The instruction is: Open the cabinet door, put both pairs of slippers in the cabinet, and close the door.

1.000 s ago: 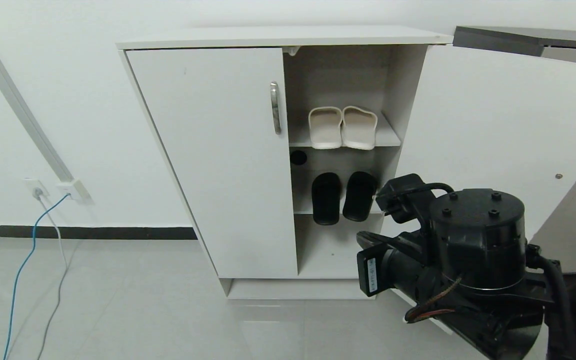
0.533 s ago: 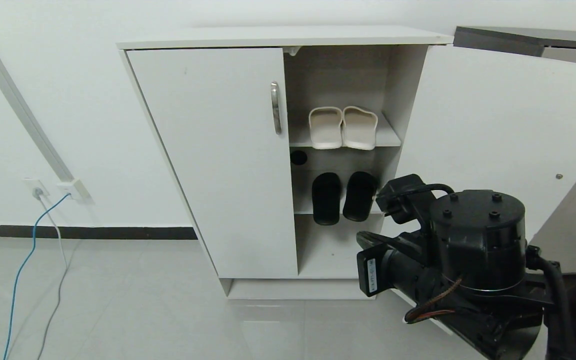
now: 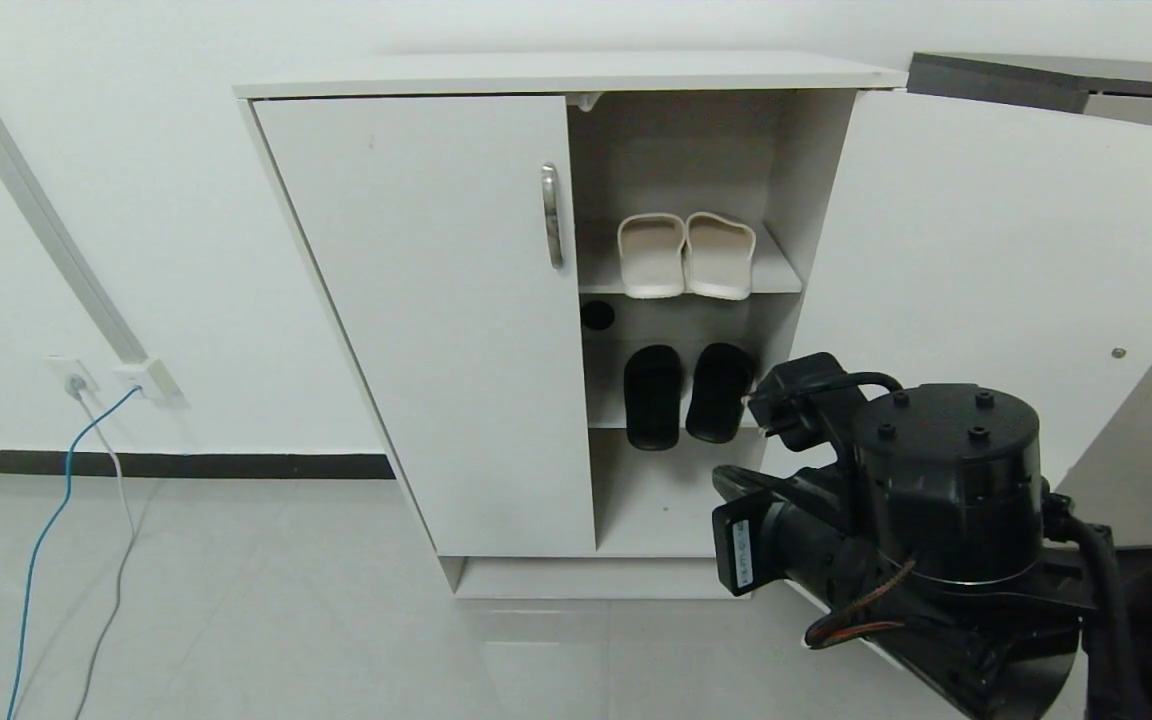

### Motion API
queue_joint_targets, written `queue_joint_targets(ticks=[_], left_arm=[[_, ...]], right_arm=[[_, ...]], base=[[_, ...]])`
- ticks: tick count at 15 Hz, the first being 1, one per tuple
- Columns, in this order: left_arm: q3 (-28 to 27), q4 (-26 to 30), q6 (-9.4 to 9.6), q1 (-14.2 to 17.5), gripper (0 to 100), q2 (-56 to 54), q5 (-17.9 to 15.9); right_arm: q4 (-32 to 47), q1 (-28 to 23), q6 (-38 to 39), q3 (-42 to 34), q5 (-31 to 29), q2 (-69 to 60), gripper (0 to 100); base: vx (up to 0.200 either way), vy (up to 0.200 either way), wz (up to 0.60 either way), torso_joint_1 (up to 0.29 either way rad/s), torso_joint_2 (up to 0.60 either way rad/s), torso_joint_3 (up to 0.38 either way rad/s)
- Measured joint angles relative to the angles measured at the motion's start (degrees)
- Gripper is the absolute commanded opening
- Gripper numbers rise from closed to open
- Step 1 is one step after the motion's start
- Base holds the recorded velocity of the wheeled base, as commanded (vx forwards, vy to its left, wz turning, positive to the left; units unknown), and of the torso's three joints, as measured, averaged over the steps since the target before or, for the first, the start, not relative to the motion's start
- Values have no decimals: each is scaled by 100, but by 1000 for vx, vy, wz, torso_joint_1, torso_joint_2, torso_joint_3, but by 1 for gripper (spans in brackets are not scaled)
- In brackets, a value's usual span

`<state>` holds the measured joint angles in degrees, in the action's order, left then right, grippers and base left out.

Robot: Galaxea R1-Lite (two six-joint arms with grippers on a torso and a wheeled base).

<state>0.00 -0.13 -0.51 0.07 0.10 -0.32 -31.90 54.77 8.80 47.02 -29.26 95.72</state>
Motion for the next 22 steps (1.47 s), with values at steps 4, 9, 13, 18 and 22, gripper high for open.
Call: queue_joint_targets(ticks=[4, 9, 13, 18, 22], left_arm=[[0, 0, 2, 0, 0, 0, 0], [2, 11, 5, 0, 0, 0, 0], [0, 4, 2, -5, 0, 0, 0], [0, 0, 2, 0, 0, 0, 0], [0, 0, 2, 0, 0, 0, 0]], right_arm=[[0, -4, 0, -9, 0, 17, 0], [7, -26, -44, -33, -7, 34, 0], [-9, -41, -46, -33, 0, 30, 0], [-15, -54, -71, -50, -2, 30, 0], [-15, -105, -73, -61, 2, 28, 0]], base=[[0, 0, 0, 0, 0, 0], [0, 0, 0, 14, -286, -330], [0, 0, 0, 58, -502, -361], [0, 0, 0, 127, -455, -337], [0, 0, 0, 159, -482, -327]])
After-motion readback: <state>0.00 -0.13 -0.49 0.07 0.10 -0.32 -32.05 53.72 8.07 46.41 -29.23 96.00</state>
